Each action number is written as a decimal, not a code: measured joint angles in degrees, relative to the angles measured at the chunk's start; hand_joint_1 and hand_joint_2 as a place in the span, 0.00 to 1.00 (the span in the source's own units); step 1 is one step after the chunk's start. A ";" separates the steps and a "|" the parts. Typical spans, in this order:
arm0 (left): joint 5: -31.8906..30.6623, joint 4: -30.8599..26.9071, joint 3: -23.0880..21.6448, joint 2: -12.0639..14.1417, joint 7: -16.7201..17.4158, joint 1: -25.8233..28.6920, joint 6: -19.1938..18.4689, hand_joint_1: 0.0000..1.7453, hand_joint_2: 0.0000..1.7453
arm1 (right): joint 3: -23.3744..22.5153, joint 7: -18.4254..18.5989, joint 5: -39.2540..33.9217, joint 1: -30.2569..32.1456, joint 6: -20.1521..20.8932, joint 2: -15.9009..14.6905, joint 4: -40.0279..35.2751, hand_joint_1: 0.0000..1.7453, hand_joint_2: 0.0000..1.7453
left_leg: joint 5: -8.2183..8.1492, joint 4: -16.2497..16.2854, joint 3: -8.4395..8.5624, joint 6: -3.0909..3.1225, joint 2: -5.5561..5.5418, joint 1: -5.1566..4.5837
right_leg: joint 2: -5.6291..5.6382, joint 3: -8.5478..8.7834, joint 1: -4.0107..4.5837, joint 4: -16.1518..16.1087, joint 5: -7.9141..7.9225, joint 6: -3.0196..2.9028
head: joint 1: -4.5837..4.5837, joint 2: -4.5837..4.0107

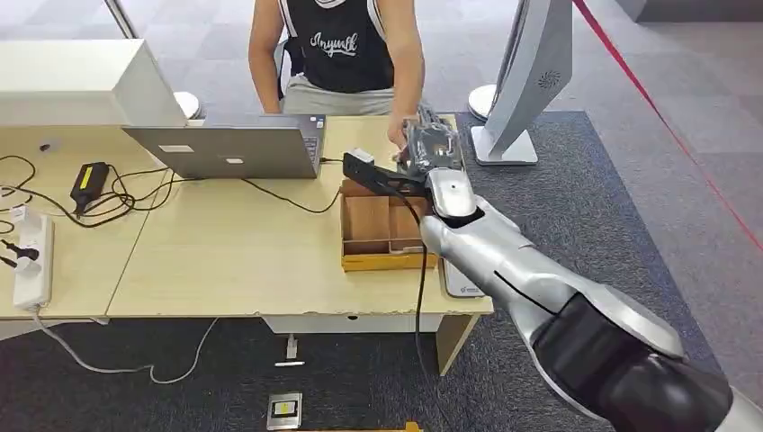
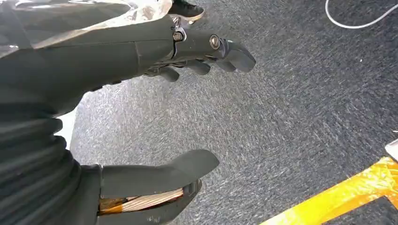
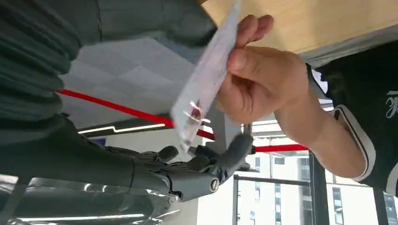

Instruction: Pass the card to the sensor for recognition and then transmit it.

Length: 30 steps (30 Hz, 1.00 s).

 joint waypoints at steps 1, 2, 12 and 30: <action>-0.02 0.00 0.00 0.00 0.02 0.01 0.00 0.00 1.00 | 0.04 0.07 0.13 0.00 0.00 -0.04 0.02 0.00 0.00 | 0.00 0.00 0.00 0.00 0.00 0.00 | 0.00 0.00 0.00 0.00 0.00 0.00 | 0.00 -0.02; -0.02 0.00 0.00 0.00 0.11 0.02 0.00 0.00 1.00 | 0.11 0.26 0.39 0.00 0.04 -0.13 0.04 0.00 0.00 | 0.00 0.00 0.00 0.00 0.00 0.00 | 0.00 0.00 0.00 0.00 0.00 0.00 | 0.00 -0.02; -0.02 -0.02 0.00 -0.02 0.48 0.03 0.02 0.00 1.00 | 0.04 1.16 0.48 0.00 0.33 -0.74 -0.15 0.00 1.00 | 0.00 0.00 0.00 0.00 0.00 0.00 | 0.00 0.00 0.00 0.00 0.00 0.00 | 0.00 0.00; 3.01 -0.02 0.24 0.00 -0.52 1.48 2.53 0.00 1.00 | -6.45 -24.13 -22.16 10.60 -10.80 -4.21 -21.84 0.00 1.00 | -0.01 0.00 0.04 0.00 0.04 0.00 | 0.05 0.00 0.00 -0.03 0.00 -0.01 | 0.00 0.00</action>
